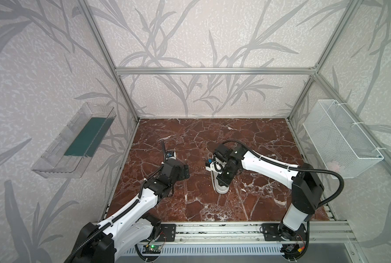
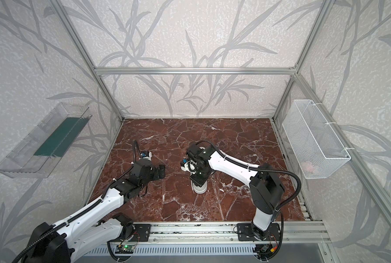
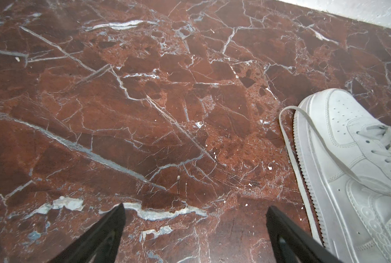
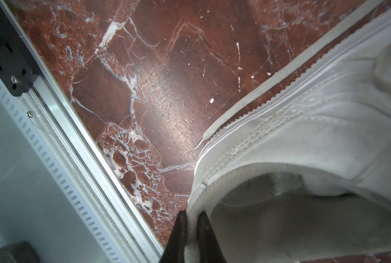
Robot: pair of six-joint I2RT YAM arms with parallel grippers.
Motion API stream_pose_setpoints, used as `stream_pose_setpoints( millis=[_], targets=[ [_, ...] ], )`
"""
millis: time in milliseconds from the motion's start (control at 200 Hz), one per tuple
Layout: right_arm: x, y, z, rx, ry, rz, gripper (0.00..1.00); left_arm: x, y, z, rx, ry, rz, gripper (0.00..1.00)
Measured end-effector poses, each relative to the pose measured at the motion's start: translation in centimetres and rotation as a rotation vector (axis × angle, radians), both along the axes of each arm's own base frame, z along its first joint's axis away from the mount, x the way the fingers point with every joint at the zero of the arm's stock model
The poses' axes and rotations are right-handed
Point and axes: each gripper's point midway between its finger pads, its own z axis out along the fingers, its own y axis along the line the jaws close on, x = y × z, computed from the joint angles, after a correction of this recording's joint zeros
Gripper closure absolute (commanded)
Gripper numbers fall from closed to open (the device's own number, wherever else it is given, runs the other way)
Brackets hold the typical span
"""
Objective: Tie the shoes
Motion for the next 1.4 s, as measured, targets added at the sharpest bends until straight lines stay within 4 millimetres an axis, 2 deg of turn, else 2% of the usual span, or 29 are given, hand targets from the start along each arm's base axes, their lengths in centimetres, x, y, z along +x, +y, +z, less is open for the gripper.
stream_pose_setpoints(
  millis=[95,210,345,440,650,760,910,1115,1225,1400],
  targets=[
    [-0.4,0.5,0.1,0.008,0.007,-0.001,0.85,0.0,-0.1,-0.6,0.001,0.021,-0.002,0.02],
    [-0.9,0.7,0.1,0.01,0.015,0.002,0.72,-0.1,-0.3,-1.0,-0.008,0.038,-0.004,0.02],
    [-0.9,0.7,0.5,0.015,0.011,-0.009,0.64,-0.2,-0.4,-1.1,-0.022,0.044,0.001,0.02],
    [-0.7,0.6,1.9,0.038,-0.022,-0.023,0.61,-0.2,-0.5,-1.3,-0.027,0.053,0.003,0.03],
    [0.3,-0.5,6.3,0.126,-0.151,-0.091,0.55,-0.1,-1.3,-2.4,-0.03,0.113,-0.015,0.05],
    [1.3,-2.2,7.3,0.143,-0.198,-0.161,0.53,0.4,-2.4,-2.8,-0.034,0.143,-0.037,0.07],
    [2.8,-5.6,6.7,0.118,-0.233,-0.282,0.51,1.5,-4.5,-3.3,-0.031,0.181,-0.08,0.1],
    [5.2,-10.9,5.8,0.093,-0.249,-0.485,0.49,4.9,-8.9,-3.0,-0.01,0.219,-0.163,0.16],
    [6.3,-13.3,5.6,0.093,-0.257,-0.584,0.49,6.4,-11.1,-3.6,0.01,0.238,-0.203,0.22],
    [7.0,-15.3,5.6,0.097,-0.263,-0.657,0.48,7.9,-13.8,-5.3,0.047,0.285,-0.24,0.34]
  ],
)
